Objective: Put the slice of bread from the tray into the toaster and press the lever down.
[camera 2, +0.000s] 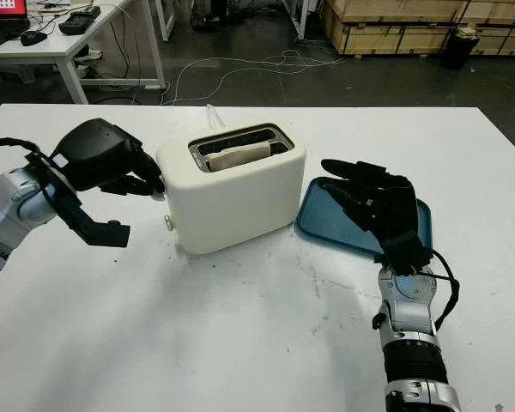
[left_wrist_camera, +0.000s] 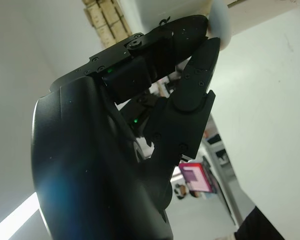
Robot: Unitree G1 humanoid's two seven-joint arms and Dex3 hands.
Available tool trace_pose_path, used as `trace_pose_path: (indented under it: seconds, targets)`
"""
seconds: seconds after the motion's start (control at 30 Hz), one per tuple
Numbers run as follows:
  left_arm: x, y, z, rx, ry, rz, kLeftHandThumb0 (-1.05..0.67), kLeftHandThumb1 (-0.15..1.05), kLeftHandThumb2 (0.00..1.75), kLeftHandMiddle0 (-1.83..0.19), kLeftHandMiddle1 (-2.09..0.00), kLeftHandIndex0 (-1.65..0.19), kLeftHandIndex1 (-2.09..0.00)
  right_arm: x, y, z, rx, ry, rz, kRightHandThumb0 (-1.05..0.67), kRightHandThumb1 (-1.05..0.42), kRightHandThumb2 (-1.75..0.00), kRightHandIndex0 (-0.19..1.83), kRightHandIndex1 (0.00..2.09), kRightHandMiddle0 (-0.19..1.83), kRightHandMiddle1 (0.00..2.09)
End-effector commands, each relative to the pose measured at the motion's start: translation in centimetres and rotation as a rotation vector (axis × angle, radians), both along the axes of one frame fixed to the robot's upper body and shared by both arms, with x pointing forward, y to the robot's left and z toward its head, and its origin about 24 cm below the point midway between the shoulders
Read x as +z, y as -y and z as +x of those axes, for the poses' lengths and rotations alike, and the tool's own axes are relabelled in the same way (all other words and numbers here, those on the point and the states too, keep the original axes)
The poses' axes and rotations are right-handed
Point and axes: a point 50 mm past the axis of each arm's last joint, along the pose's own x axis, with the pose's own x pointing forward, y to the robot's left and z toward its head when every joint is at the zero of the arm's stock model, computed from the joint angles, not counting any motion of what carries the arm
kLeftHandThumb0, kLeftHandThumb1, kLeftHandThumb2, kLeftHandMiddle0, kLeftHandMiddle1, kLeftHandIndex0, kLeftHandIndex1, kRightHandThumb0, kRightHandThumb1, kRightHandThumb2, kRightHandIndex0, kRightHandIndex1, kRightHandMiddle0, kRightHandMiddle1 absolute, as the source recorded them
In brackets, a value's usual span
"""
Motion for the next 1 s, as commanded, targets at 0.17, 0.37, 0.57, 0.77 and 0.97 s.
trace_pose_path:
  seconds: [0.17,0.37,0.57,0.77,0.97]
  targets:
    - [-1.2,0.1,0.0,-0.024,-0.042,0.056,-0.33,0.73,0.0,-1.08,-1.37,-1.39,-0.08,-0.1,0.2,0.0,-0.001,-0.017,0.01,-0.49,-0.92,0.0,1.11,0.16,1.07,0.0]
    - [-1.4,0.0,-0.1,-0.02,-0.049,0.057,-0.32,0.74,0.0,-1.03,-1.5,-1.39,-0.05,-0.2,0.2,0.0,0.004,-0.018,0.014,-0.48,-0.92,0.0,1.11,0.15,1.07,0.0]
    - [-2.4,-0.3,-0.3,-0.007,-0.063,0.014,-0.28,0.7,0.0,-1.04,-1.49,-1.4,-0.04,-0.1,0.2,0.0,-0.002,-0.015,0.002,-0.49,-0.91,0.0,1.11,0.14,1.07,0.0]
    - [-7.4,-0.2,-1.0,0.134,-0.146,-0.194,-0.26,0.82,0.04,-0.95,-1.44,-1.3,0.0,-0.2,0.6,-0.1,-0.017,-0.024,-0.007,-0.5,-0.91,0.0,1.12,0.13,1.07,0.0]
    - [-18.1,3.3,-4.7,0.349,-0.333,-0.391,-0.22,0.92,0.1,-0.74,-1.44,-1.11,-0.01,0.0,1.2,-0.3,-0.012,-0.038,-0.029,-0.48,-0.9,0.0,1.14,0.13,1.05,0.0]
